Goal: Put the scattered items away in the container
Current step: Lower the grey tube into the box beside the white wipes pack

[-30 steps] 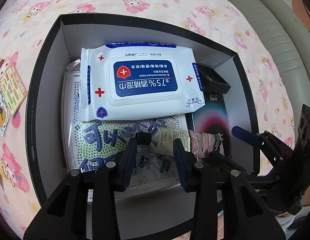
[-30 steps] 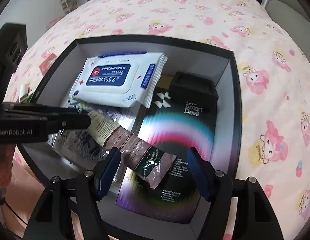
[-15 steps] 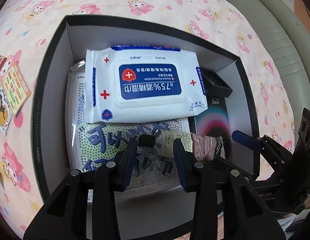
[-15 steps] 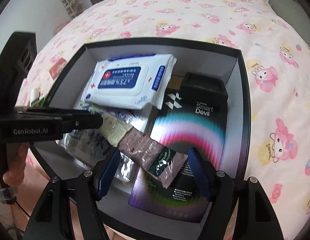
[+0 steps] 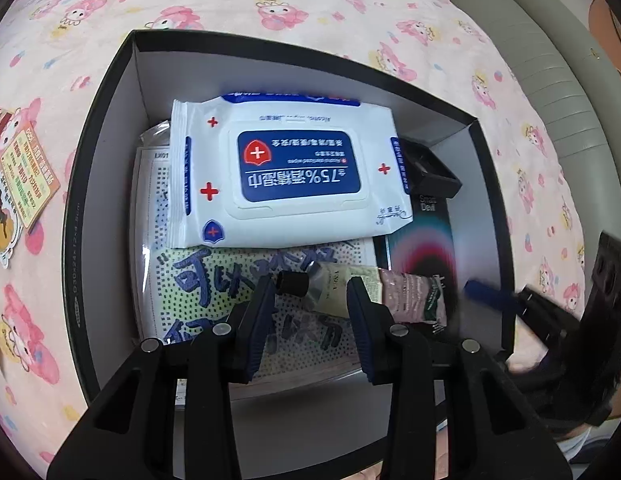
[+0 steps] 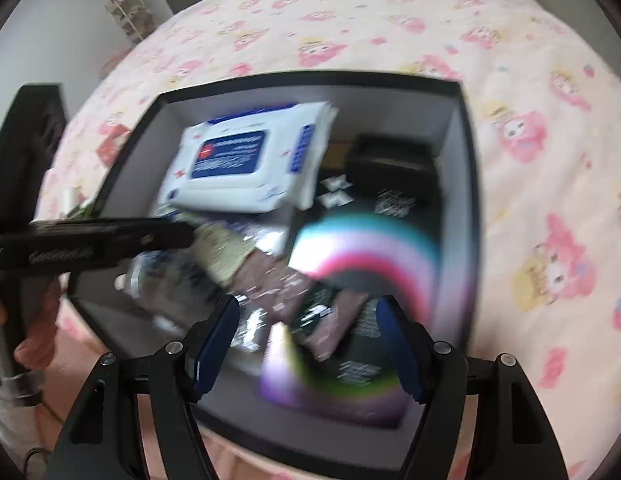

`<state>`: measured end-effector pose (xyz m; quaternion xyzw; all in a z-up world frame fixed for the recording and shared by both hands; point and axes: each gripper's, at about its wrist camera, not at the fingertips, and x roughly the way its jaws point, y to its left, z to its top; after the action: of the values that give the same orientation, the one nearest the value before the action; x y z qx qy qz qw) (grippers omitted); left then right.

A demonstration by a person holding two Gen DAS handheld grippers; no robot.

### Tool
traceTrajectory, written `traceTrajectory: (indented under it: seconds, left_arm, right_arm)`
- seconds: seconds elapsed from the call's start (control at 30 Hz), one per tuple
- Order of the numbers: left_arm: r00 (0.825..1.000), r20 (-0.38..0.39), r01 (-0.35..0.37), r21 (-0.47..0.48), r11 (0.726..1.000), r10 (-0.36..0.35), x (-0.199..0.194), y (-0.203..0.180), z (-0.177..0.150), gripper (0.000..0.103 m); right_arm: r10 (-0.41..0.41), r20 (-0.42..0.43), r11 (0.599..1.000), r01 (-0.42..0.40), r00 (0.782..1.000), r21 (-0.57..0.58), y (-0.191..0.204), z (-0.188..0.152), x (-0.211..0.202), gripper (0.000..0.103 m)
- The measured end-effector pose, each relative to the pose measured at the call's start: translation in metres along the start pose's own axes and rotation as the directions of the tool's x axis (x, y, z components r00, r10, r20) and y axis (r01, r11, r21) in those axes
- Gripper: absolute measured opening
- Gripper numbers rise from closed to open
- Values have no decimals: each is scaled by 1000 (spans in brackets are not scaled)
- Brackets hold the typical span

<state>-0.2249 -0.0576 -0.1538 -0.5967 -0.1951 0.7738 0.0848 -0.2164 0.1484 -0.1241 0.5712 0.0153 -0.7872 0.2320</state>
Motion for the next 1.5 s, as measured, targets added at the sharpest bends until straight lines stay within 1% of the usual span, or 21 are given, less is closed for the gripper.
traceTrajectory:
  seconds: [0.07,0.17,0.27,0.3,0.33,0.37,0.4,0.43,0.47,0.5,0.57,0.67,0.83,0.93,1.0,1.07,1.13,1.2,1.3,1.4,1.5]
  left_arm:
    - [1000,4,3,9,1000,-3,-1,-2,0,37]
    - [1000,6,11,10,1000,-11,-2,-2,0,37]
    - [1000,12,13,5,1000,-13,-4,0,0,37]
    - [1000,15,10,1,1000,-10,-5,1,1,37]
    - [1000,16,6,-4,1000,-6,-5,1,1,37]
    - [1000,17,-1,-6,1000,1,-6,2,1,37]
    - [1000,19,-14,-6,1000,14,-6,2,0,37]
    - [999,21,-28,-6,1000,28,-7,2,-2,37]
    - [999,22,-37,-8,999,37,-7,4,-3,38]
    - [999,18,-36,-15,999,36,-6,7,-4,38]
    - [1000,0,-10,-36,999,10,-3,14,-5,38]
    - [999,-10,30,-56,998,-31,1,13,-4,38]
    - [1000,-4,28,-13,1000,-28,2,1,-6,38]
    - [1000,-4,5,-19,1000,-5,3,2,-6,38]
    - [1000,2,7,-32,999,-7,0,5,-6,38]
    - [1000,7,16,-40,999,-16,-2,6,-5,38]
    - [1000,9,25,-33,999,-24,-3,5,-5,38]
    - [999,10,35,-22,999,-35,-3,2,-5,38]
    - [998,-10,59,-5,998,-59,3,-1,-5,37]
    - [1000,-18,22,-4,1000,-22,9,2,-4,37]
    - [999,-32,-7,-7,1000,7,17,1,0,38]
  right_arm:
    - [11,-11,1000,-11,1000,2,4,-4,0,74]
    - [-61,-31,998,61,998,-10,7,-5,4,74]
    - [-59,-39,998,59,997,-7,10,-1,9,75]
    - [-56,-42,998,56,998,-8,11,2,10,77]
    - [-58,-40,998,57,998,-9,13,6,12,77]
    - [-44,-39,999,44,998,-8,15,9,13,77]
    - [17,-43,1000,-17,999,4,16,13,15,77]
    - [84,-53,996,-83,995,28,17,16,19,77]
    - [131,-58,991,-129,990,43,19,19,22,77]
    - [118,-54,993,-117,992,31,23,21,23,77]
    - [93,-44,996,-93,995,11,28,23,25,77]
    - [79,-30,996,-78,996,47,16,16,17,77]
    - [54,-8,993,-53,999,107,-4,5,3,76]
    - [34,-13,991,-32,999,132,-6,7,8,76]
    - [26,-23,989,-22,999,144,-7,7,7,77]
    - [45,-34,987,-40,998,155,-9,7,4,77]
    - [129,-41,977,-120,991,174,-9,6,2,77]
    - [182,-43,965,-170,982,198,-10,7,0,77]
    - [123,-45,976,-112,991,189,-12,12,4,76]
    - [103,-69,978,-89,992,189,-12,13,12,76]
    - [45,-113,987,-27,993,160,-7,9,23,76]
